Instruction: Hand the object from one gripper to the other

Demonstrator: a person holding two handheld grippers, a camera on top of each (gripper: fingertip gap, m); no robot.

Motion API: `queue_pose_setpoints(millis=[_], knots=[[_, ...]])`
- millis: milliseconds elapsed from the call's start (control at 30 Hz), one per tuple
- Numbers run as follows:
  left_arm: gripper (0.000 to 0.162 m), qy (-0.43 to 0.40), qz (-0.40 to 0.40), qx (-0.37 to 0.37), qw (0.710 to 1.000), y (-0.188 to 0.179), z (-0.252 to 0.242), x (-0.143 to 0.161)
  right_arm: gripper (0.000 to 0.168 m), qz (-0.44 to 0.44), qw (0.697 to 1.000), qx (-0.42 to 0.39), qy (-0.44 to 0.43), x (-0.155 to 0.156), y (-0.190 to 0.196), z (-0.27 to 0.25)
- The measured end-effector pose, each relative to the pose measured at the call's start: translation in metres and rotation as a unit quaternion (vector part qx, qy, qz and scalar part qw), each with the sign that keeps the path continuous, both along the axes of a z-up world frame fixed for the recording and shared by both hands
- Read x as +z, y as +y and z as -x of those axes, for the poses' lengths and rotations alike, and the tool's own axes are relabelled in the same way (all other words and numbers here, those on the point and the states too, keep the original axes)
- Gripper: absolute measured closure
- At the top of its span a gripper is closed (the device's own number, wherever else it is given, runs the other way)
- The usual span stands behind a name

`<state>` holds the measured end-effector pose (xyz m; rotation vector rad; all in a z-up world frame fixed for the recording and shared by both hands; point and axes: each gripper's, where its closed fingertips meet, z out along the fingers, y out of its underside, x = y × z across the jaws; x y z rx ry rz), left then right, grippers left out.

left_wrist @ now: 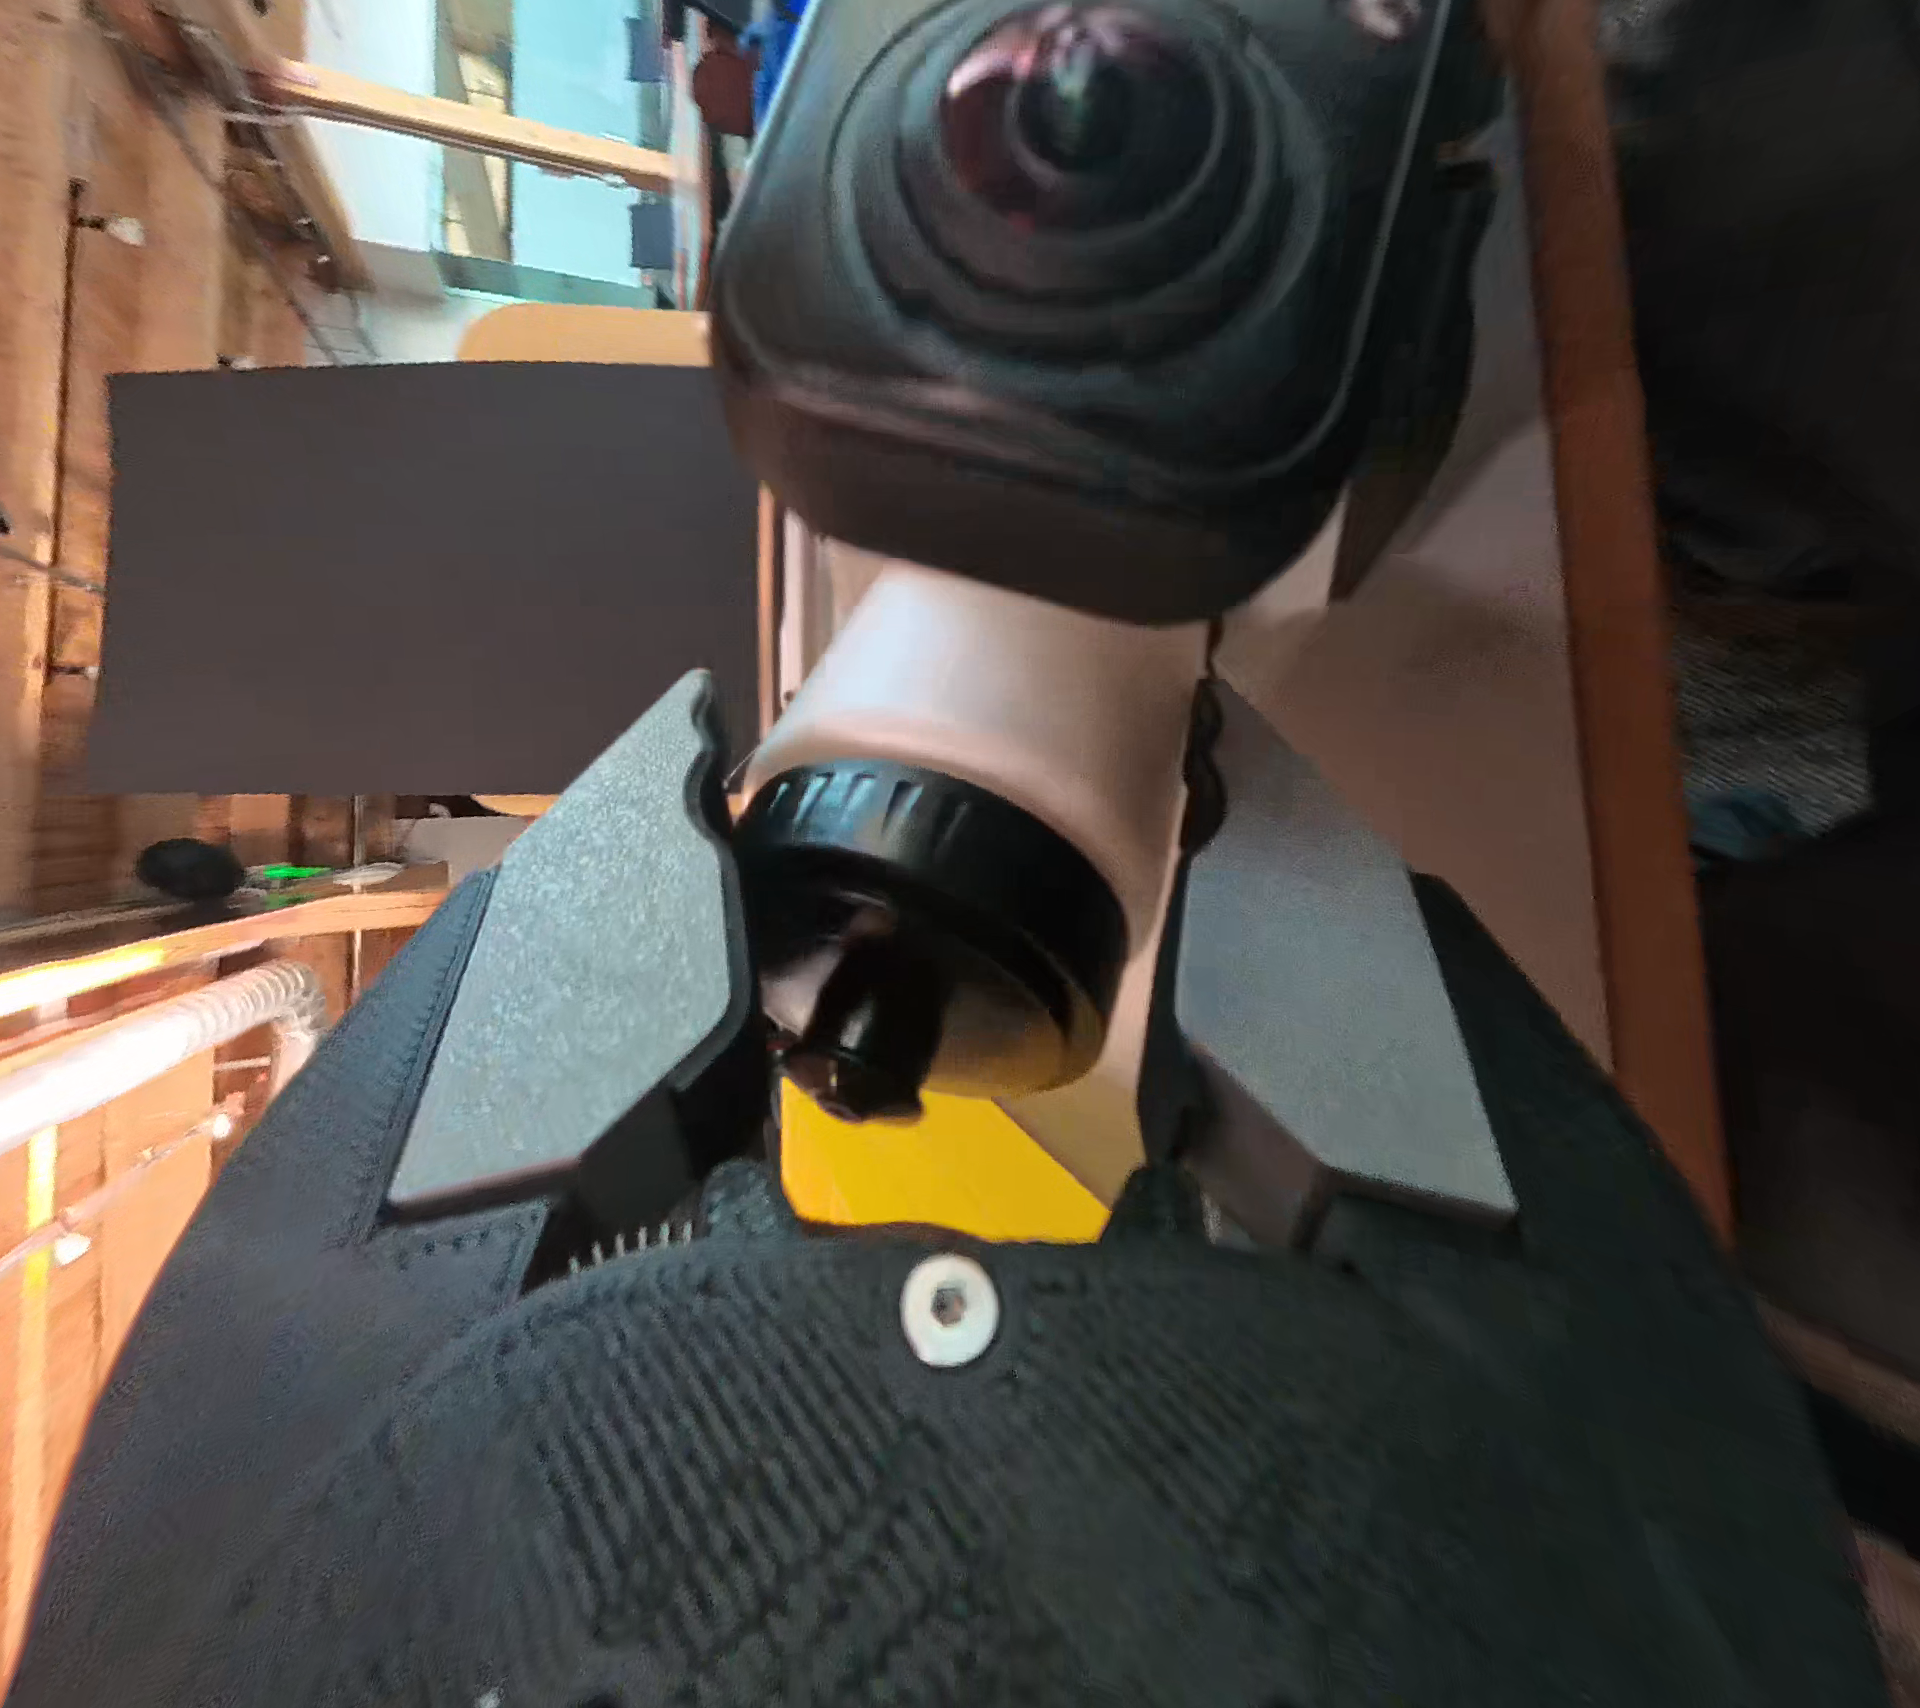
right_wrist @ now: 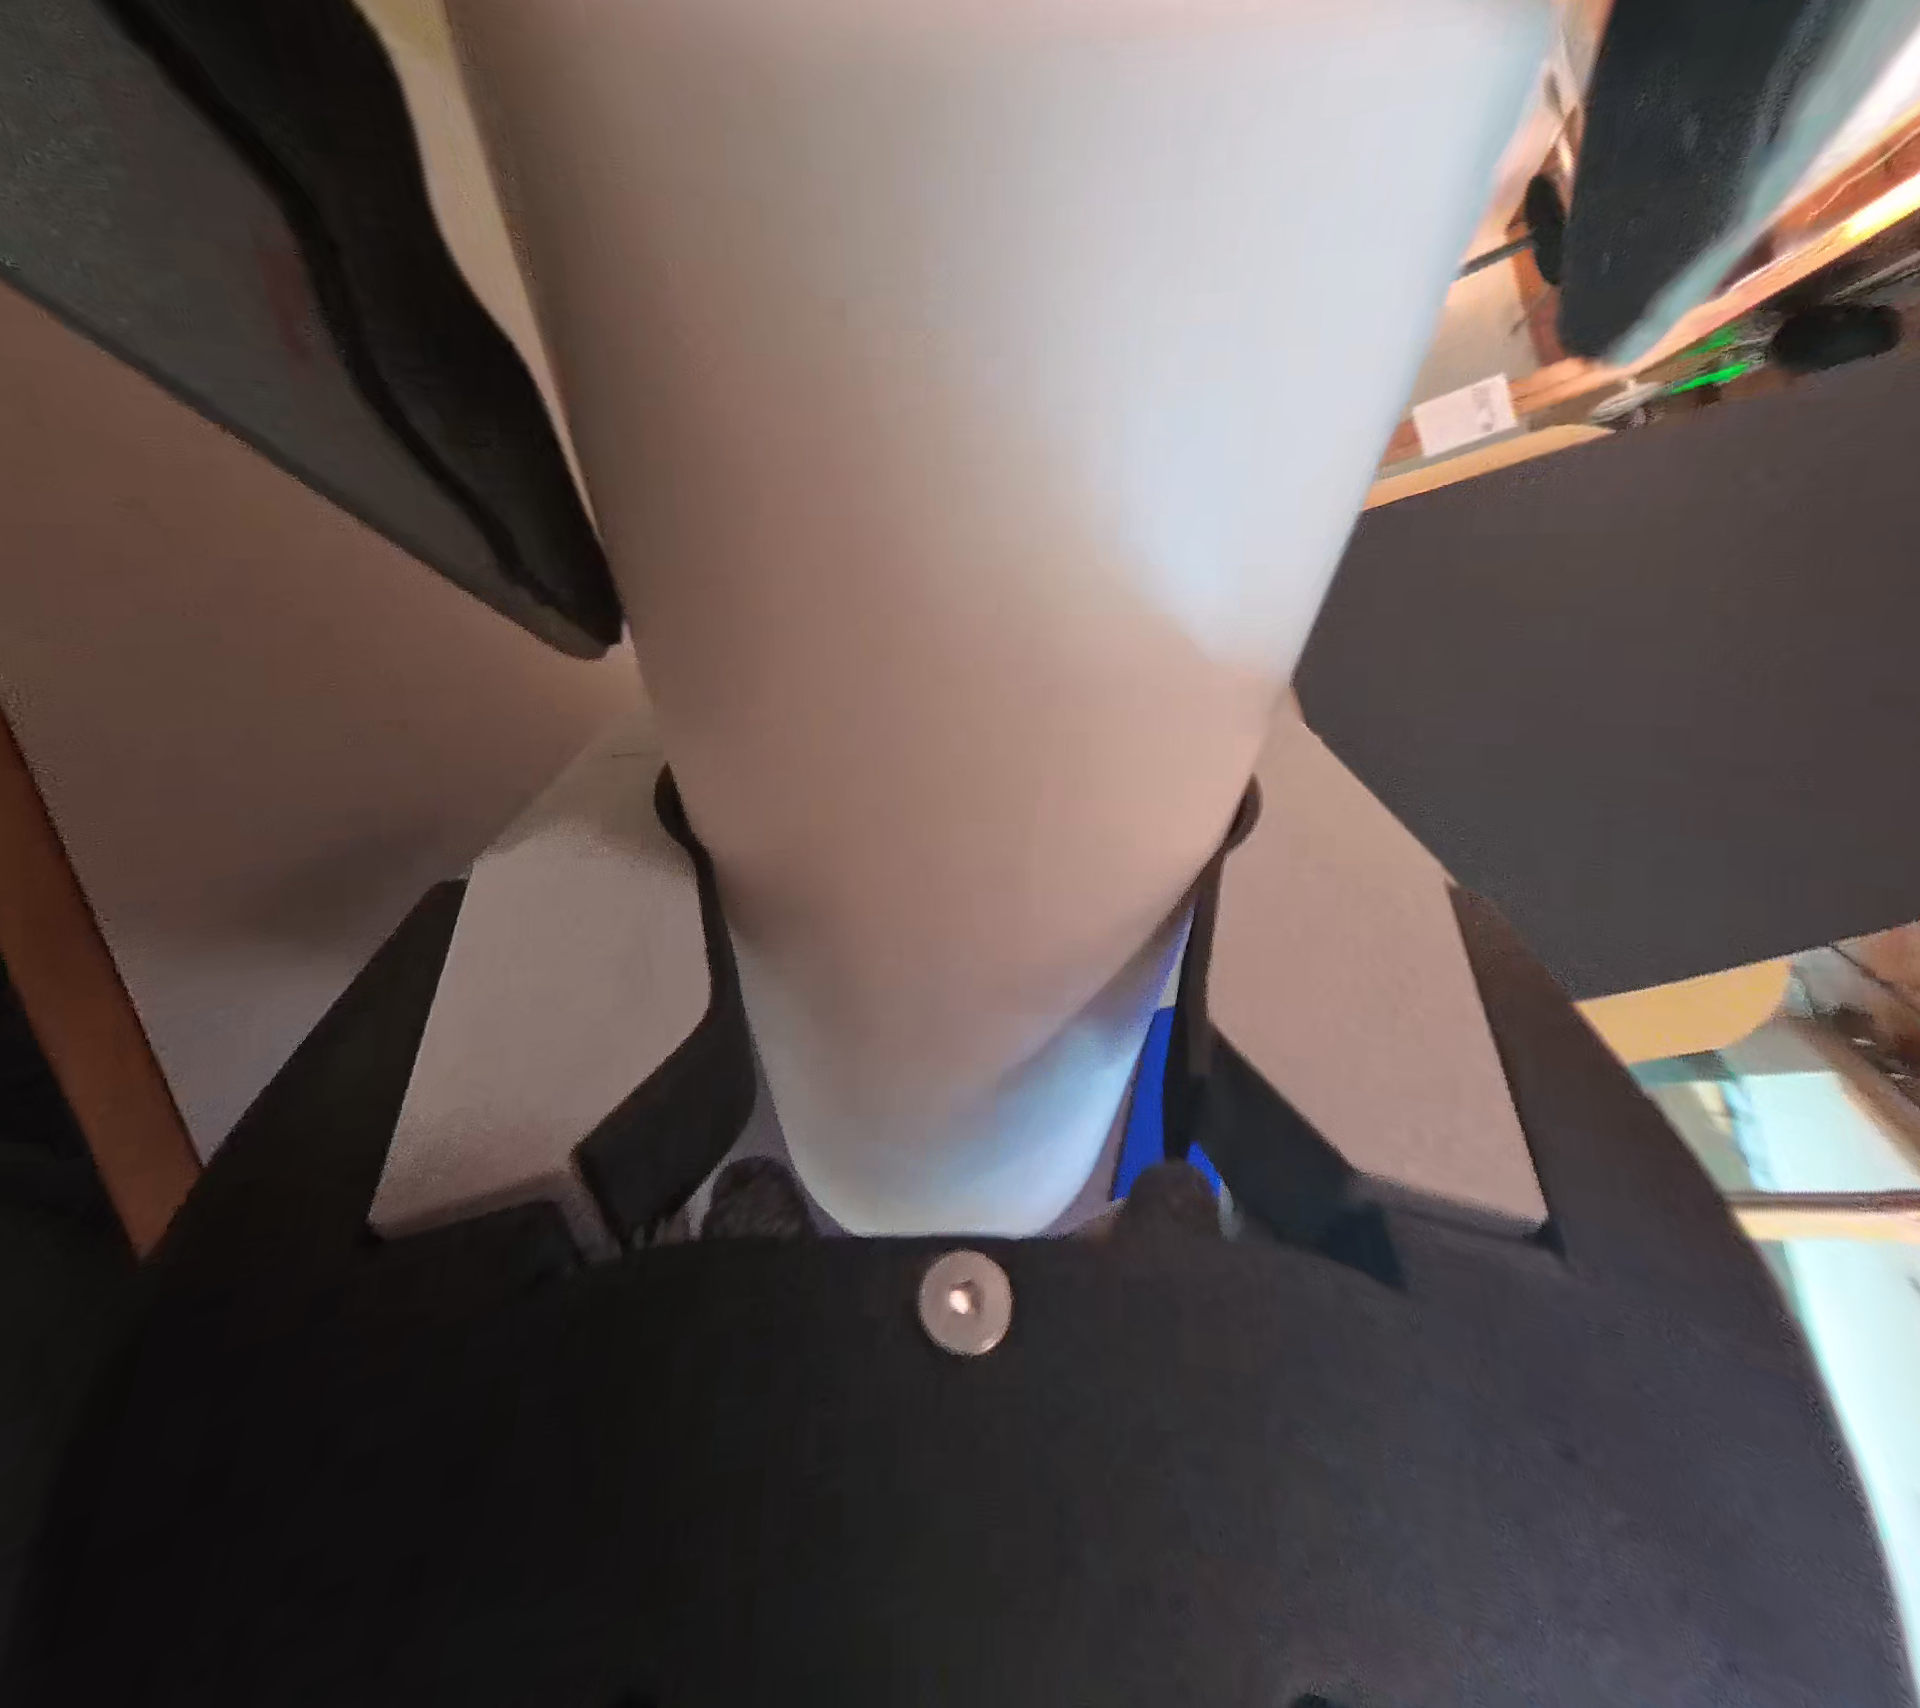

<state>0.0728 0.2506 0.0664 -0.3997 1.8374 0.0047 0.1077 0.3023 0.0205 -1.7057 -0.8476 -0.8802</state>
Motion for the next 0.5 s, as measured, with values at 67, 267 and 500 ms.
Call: queue_pose_setpoints(millis=[67, 267, 500], knots=[[0.077, -0.024, 0.056, 0.011, 0.998, 0.000, -0.003, 0.008, 0.069, -0.004, 1.000, 0.006, 0.028, 0.003, 0.000, -0.002], [0.112, -0.097, 0.305, -0.033, 0.947, -0.013, 0.009, 0.065, 0.069, -0.005, 0.987, 0.029, 0.155, 0.013, -0.002, -0.008], [0.110, -0.115, 0.426, -0.001, 0.897, 0.014, 0.010, 0.073, 0.069, -0.022, 0.945, 0.066, 0.319, 0.033, -0.006, -0.019]])
